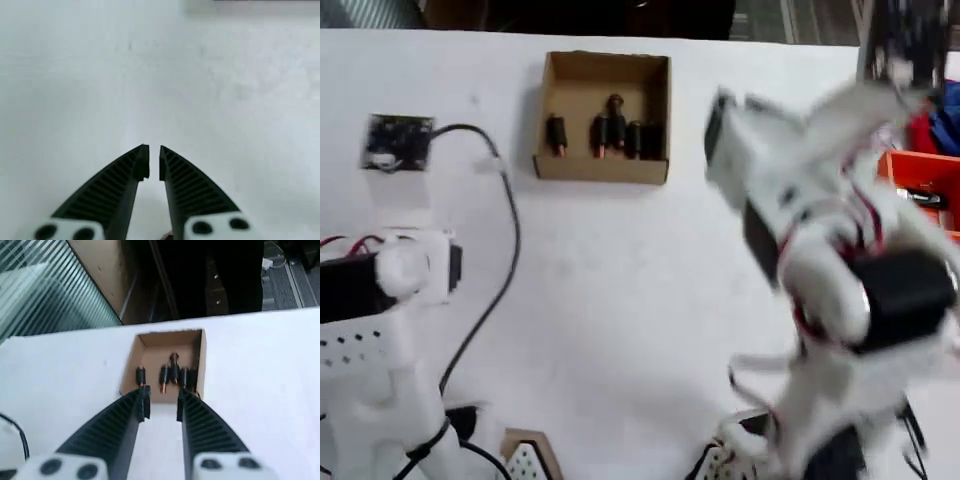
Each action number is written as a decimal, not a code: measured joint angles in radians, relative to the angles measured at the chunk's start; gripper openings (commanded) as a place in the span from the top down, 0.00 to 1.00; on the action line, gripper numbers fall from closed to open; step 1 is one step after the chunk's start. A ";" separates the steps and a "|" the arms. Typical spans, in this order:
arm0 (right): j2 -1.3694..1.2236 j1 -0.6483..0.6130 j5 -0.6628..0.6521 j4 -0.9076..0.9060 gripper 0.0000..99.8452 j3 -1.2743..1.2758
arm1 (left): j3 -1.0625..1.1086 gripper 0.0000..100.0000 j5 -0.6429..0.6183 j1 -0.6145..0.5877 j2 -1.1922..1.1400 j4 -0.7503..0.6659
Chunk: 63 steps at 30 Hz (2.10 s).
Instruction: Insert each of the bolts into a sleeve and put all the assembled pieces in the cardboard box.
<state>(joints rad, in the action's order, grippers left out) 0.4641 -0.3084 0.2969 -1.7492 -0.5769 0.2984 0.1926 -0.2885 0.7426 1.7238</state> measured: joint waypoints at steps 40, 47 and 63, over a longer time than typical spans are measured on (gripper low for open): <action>1.309 0.009 -0.348 0.535 0.92 2.259 | 1.270 0.93 -0.164 0.176 1.054 -0.493; 1.309 0.198 -0.169 0.508 0.92 2.259 | 1.369 0.93 -0.221 0.178 1.056 -0.482; 1.309 0.239 -0.315 0.499 0.92 2.259 | 1.375 0.93 -0.107 0.212 1.056 -0.443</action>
<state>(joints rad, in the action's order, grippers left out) 1.7729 -0.0690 -0.0176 -1.2505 1.6817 1.6732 0.0852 -0.0767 1.7983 1.2804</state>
